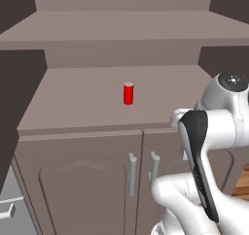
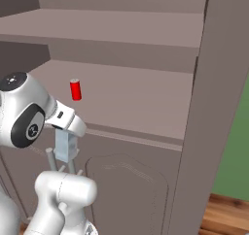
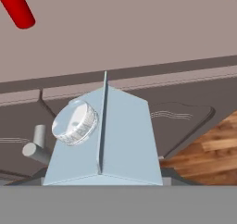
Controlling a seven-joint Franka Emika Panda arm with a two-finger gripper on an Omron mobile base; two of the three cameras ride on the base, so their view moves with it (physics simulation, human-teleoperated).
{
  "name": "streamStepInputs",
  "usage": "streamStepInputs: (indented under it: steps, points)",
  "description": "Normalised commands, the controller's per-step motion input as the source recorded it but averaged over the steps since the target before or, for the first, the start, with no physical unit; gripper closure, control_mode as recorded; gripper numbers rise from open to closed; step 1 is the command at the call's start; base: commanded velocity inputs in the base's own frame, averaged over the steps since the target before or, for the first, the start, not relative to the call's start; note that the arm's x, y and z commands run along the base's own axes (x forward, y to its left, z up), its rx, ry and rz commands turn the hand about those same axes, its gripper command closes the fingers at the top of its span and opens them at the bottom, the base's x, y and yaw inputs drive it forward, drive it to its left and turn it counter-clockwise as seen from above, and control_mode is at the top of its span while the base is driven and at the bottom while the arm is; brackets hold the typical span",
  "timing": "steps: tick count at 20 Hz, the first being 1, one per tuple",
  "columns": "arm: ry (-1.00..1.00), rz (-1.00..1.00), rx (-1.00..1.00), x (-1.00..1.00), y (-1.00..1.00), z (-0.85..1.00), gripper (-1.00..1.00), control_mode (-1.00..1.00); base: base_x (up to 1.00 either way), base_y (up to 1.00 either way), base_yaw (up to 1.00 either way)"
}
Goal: Sort all alcoholic drinks to one cabinet, and non-alcoholic drinks to the other.
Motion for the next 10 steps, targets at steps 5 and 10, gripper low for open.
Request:
streamStepInputs:
  steps: [5, 10]
  points:
    - [-0.03, 0.01, 0.00, 0.00, -0.03, -0.01, 1.00, -1.00, 0.00, -0.06, 0.00]
    - [-0.16, 0.04, 0.00, 0.32, -0.16, 0.02, 1.00, -1.00, 0.00, 0.00, 0.00]
